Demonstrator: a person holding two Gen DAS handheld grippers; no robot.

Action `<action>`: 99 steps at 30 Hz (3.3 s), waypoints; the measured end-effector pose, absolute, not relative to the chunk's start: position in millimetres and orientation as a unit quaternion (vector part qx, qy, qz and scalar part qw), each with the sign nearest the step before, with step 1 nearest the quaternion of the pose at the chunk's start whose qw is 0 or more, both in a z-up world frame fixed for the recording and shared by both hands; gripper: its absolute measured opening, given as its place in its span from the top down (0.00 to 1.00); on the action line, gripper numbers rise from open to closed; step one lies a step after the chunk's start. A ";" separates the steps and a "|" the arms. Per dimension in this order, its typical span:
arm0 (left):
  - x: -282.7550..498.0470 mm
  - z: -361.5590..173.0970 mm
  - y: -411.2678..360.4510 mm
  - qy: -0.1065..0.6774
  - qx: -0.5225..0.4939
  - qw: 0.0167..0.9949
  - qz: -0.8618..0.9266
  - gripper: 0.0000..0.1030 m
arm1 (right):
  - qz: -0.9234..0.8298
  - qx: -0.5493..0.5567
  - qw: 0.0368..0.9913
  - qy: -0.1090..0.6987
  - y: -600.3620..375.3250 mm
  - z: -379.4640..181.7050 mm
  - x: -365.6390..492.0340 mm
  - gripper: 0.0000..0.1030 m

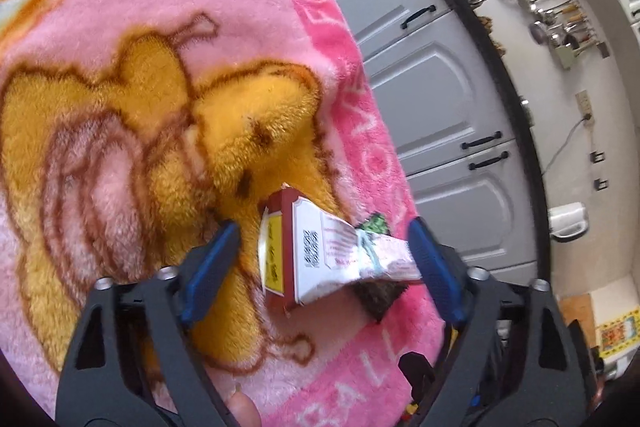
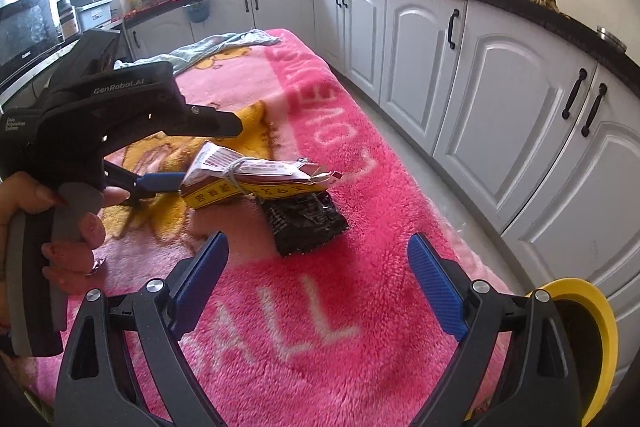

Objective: Collect trash
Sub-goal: 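Grasp the white-red snack box with the left tool while the right tool grasps the black wrapper, then carry the snack box and black wrapper over the yellow bin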

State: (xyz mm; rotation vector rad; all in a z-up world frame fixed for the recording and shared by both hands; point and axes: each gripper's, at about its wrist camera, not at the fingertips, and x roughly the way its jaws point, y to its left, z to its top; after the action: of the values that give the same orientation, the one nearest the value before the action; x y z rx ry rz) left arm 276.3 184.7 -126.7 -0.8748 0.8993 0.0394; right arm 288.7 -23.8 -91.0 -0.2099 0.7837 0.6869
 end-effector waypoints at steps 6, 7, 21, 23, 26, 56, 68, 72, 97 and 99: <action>278.7 -128.4 187.3 0.431 -0.390 0.813 0.035 0.62 | 0.329 -0.102 0.853 0.392 -13.8 -101.8 305.9 0.14; 278.3 -128.3 187.3 0.431 -0.387 0.815 0.035 0.63 | 0.329 -0.102 0.852 0.395 -12.2 -103.2 308.0 0.14; 267.1 -129.4 189.5 0.413 -0.386 0.825 0.017 0.69 | 0.347 -0.141 0.830 0.414 15.6 -121.1 320.0 0.47; 263.0 -127.6 188.1 0.410 -0.387 0.826 0.013 0.69 | 0.346 -0.135 0.832 0.412 11.7 -119.3 317.5 0.56; 256.0 -125.5 185.6 0.405 -0.390 0.827 0.006 0.69 | 0.350 -0.125 0.832 0.412 4.9 -114.5 313.1 0.65; 181.9 -70.9 157.6 0.355 -0.319 0.879 -0.014 0.69 | 0.335 -0.113 0.849 0.394 -64.2 -85.3 245.5 0.72; 154.9 -50.8 152.3 0.336 -0.284 0.898 -0.014 0.69 | 0.337 -0.111 0.857 0.374 -71.9 -64.4 224.9 0.72; 147.7 -45.4 149.6 0.329 -0.278 0.902 -0.018 0.69 | 0.336 -0.106 0.860 0.369 -77.6 -56.8 220.2 0.72; 143.9 -6.2 92.9 0.305 -0.243 0.917 -0.087 0.69 | 0.306 -0.062 0.890 0.333 -148.5 -10.2 190.3 0.72; 146.6 -3.9 85.2 0.306 -0.238 0.917 -0.095 0.69 | 0.301 -0.057 0.893 0.331 -156.6 -7.5 189.4 0.72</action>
State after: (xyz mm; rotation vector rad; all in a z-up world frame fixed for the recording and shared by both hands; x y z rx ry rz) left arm 146.6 85.2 -3.9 -0.4887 0.6285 -0.1954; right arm 189.4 -156.6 -7.5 -0.1184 0.6861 0.6243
